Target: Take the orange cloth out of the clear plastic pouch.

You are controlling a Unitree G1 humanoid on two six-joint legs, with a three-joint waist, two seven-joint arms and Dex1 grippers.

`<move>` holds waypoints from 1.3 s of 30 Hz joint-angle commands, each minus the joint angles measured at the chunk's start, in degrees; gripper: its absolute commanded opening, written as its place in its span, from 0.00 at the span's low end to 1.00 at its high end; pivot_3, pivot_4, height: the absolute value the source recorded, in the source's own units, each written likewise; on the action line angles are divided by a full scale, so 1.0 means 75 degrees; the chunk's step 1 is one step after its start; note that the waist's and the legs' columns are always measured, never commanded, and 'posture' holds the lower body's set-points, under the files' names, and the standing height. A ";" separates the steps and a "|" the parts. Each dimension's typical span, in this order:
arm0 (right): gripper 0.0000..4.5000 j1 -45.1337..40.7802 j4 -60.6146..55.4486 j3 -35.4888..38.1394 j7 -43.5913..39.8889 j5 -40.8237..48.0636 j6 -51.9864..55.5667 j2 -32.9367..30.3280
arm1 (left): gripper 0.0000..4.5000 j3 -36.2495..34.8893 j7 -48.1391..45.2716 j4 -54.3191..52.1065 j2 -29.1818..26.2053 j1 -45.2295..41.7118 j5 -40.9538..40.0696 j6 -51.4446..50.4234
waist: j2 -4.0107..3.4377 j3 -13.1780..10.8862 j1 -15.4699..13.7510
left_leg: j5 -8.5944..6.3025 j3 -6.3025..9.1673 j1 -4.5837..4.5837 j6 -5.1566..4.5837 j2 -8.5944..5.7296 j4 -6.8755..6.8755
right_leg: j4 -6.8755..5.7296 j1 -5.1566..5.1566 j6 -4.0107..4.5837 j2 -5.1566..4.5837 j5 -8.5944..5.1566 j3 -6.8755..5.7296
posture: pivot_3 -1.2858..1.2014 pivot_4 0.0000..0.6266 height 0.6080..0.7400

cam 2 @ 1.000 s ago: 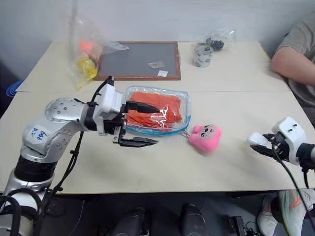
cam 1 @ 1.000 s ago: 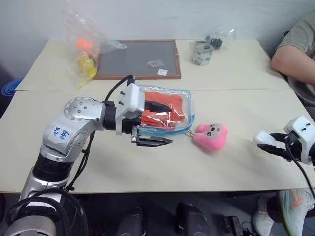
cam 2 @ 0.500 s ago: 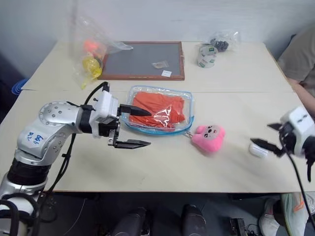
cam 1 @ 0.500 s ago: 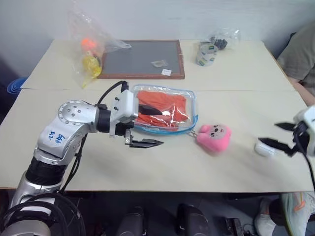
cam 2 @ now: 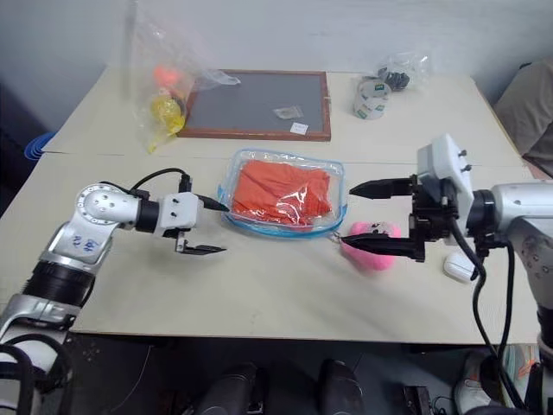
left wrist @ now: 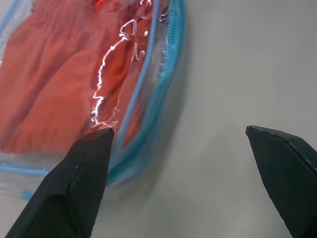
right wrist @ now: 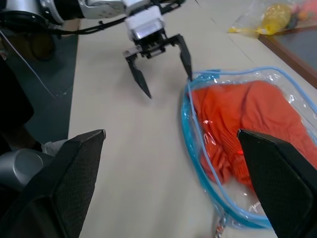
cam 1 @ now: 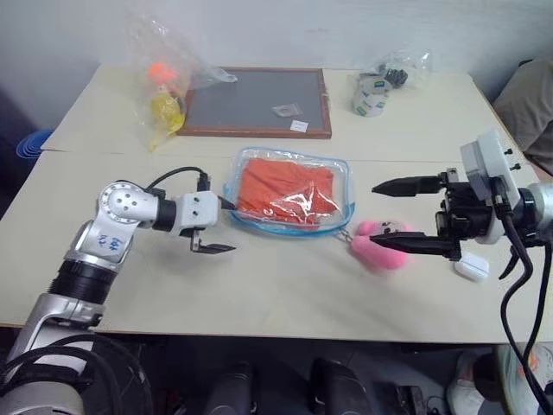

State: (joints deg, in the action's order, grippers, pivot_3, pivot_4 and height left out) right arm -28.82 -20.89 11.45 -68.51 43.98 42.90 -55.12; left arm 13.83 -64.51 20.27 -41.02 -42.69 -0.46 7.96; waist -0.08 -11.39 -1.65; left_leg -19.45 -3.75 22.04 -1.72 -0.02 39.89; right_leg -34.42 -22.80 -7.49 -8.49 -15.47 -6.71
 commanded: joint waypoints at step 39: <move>1.00 0.2318 0.0527 0.0988 -0.0888 -0.0665 -0.0860 -0.1307 | 0.01 -0.1303 0.0482 -0.2352 -0.1568 0.2860 0.0440 0.2449 | 0.0001 0.0001 0.0037 | -0.0005 0.0006 0.0014 -0.0006 0.0021 0.0012 | -0.0010 -0.0022 -0.0005 -0.0007 0.0003 0.0000 | 0.52 0.24 1.00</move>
State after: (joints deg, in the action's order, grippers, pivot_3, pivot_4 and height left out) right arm -11.59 -16.90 16.49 -74.32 39.31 37.59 -63.48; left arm 5.06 -62.36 -0.12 -52.17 -20.38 1.39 21.19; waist -0.07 -11.38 -1.38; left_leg -19.50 -3.72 22.15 -1.77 0.13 39.98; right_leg -34.49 -22.97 -7.53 -8.54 -15.45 -6.70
